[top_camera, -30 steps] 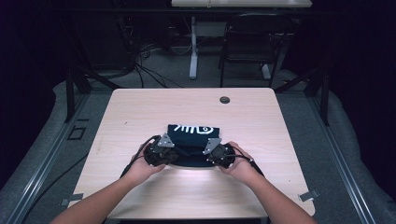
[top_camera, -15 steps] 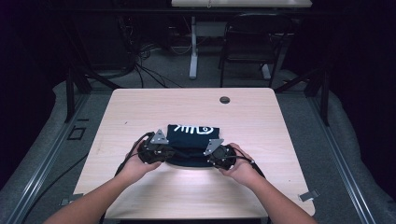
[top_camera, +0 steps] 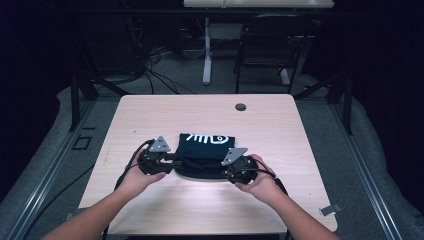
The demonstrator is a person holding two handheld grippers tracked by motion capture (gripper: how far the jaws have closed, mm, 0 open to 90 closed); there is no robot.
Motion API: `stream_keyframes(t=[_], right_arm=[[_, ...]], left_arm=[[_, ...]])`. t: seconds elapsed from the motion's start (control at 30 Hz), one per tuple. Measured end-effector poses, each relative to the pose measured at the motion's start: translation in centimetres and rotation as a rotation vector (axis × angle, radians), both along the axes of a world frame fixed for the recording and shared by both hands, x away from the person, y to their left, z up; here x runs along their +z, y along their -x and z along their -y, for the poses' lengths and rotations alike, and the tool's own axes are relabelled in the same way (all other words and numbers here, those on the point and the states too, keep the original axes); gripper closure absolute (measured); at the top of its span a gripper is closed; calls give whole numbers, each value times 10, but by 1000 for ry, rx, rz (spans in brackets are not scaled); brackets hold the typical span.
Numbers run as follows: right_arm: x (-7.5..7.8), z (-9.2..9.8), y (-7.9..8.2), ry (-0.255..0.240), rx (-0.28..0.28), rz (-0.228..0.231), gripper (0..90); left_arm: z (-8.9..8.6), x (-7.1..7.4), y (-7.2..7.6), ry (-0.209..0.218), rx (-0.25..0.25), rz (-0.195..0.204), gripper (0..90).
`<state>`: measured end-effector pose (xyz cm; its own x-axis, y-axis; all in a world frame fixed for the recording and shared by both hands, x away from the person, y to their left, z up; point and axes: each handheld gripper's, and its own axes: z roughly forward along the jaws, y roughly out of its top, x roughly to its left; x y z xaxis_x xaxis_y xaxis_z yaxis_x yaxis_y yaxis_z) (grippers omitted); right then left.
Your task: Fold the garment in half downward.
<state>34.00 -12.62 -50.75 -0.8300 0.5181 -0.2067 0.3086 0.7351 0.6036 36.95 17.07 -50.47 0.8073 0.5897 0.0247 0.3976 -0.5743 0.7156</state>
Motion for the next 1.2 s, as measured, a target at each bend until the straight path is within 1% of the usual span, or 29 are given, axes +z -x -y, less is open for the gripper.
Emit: stream_keyframes(t=[0.03, 0.07, 0.13, 0.17, 0.3, 0.33, 0.4, 0.47, 0.57, 0.7, 0.73, 0.77, 0.8, 0.83, 0.87, 0.9, 0.93, 0.97, 1.0, 1.03, 1.07, 1.1, 1.13, 1.17, 1.2], right_arm=[[0, 0, 0, 0, 0, 0, 613], [4, 3, 3, 1, -3, -2, 602], [7, 6, 6, 2, -8, -1, 597], [8, 8, 7, -12, -16, -1, 592], [11, 16, 13, -34, -46, 6, 563], [11, 19, 14, -33, -48, 6, 563], [11, 23, 18, -31, -61, 13, 561], [9, 26, 21, -36, -68, 4, 558], [6, 31, 26, -69, -89, -5, 554], [0, 37, 33, -85, -116, -1, 548], [-3, 38, 35, -94, -123, -5, 547], [-4, 39, 37, -99, -127, -8, 545], [-7, 41, 38, -108, -134, -7, 543], [-9, 42, 40, -115, -139, -8, 542], [-12, 43, 41, -119, -145, -16, 542], [-12, 43, 41, -119, -145, -16, 542], [-19, 44, 44, -131, -150, -29, 539], [-21, 44, 46, -125, -158, -29, 539], [-25, 44, 47, -129, -158, -35, 539], [-25, 44, 47, -129, -158, -35, 539], [-30, 44, 50, -125, -161, -35, 537], [-31, 44, 51, -119, -162, -33, 537], [-31, 44, 51, -119, -162, -33, 537], [-34, 44, 54, -116, -165, -21, 537], [-34, 44, 54, -117, -168, -16, 536]], left_arm=[[-2, 1, 1, 5, 4, 1, 622], [-5, 2, 3, 2, 9, 6, 613], [-8, 3, 5, 2, 12, 9, 606], [-10, 3, 6, 7, 15, 8, 604], [-13, 4, 11, 12, 19, 17, 595], [-16, 4, 15, 13, 20, 24, 593], [-18, 4, 19, 23, 16, 28, 589], [-19, 2, 23, 30, 17, 35, 580], [-23, -1, 29, 40, 21, 37, 572], [-28, -6, 37, 57, 38, 43, 566], [-28, -6, 37, 57, 38, 43, 564], [-32, -10, 40, 76, 47, 33, 563], [-34, -12, 41, 85, 57, 30, 563], [-34, -12, 41, 85, 57, 30, 563], [-38, -19, 44, 111, 74, 16, 563], [-38, -19, 44, 111, 74, 16, 563], [-41, -26, 46, 123, 89, 1, 563], [-43, -29, 47, 130, 97, -7, 563], [-45, -33, 48, 135, 103, -12, 563], [-45, -33, 48, 135, 103, -12, 562], [-49, -39, 50, 144, 124, -21, 563], [-51, -42, 50, 149, 133, -21, 562], [-51, -42, 50, 149, 133, -21, 562], [-55, -48, 52, 161, 153, -23, 562], [-57, -49, 53, 157, 160, -20, 562]])
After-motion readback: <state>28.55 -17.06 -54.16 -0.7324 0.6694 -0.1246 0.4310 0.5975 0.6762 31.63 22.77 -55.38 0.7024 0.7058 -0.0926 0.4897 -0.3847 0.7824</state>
